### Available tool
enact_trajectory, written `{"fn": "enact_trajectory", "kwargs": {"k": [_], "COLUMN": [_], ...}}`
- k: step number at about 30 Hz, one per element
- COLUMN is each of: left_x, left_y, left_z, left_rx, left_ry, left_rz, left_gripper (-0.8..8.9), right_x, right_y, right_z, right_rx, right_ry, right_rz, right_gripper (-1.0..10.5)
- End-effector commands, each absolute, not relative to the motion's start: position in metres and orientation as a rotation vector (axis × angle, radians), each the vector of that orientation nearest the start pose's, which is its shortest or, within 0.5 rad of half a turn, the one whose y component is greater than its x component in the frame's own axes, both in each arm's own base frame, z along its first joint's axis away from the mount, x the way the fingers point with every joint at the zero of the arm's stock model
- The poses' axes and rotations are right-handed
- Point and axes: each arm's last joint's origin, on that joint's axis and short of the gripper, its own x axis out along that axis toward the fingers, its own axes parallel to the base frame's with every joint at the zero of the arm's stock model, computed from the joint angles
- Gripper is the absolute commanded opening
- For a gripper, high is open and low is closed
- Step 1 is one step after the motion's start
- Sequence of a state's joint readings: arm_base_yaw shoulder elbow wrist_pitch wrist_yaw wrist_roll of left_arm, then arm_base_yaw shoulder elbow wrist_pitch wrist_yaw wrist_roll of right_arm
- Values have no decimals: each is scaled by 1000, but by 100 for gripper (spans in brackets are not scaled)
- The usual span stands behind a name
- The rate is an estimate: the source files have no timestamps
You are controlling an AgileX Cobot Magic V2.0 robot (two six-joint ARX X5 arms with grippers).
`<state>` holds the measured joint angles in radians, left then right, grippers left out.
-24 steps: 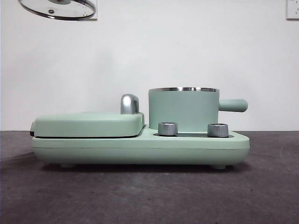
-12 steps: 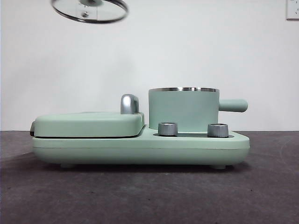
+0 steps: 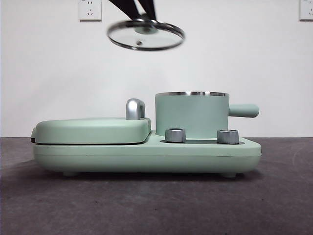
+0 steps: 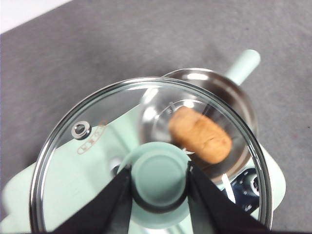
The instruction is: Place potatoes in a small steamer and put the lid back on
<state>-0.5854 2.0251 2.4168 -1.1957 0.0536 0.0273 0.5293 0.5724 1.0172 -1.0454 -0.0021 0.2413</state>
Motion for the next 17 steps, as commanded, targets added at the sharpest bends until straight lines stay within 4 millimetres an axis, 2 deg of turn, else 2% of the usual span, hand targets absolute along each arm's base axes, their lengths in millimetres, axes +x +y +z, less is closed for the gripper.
{"fn": "enact_trajectory", "kwargs": {"k": [1,6,11,17], "left_x": [346,358,366,373], "left_y": [-247,-279,-299,-309], "left_z": [410,386,365,351], "left_rx": [253,262,268,269], "left_ry": [750,722,721,716], "left_rz": [-652,-694,-715,-721], "left_gripper": [9,9,9,8], "right_x": [64,66,67,67], "right_y": [38,40,41,41], "right_z": [353,357,358,358], "right_rx": [94,107,114,113], "right_ry": [627,586,565,565], "right_rz": [456,479,485,486], "right_gripper": [377,376,376,376]}}
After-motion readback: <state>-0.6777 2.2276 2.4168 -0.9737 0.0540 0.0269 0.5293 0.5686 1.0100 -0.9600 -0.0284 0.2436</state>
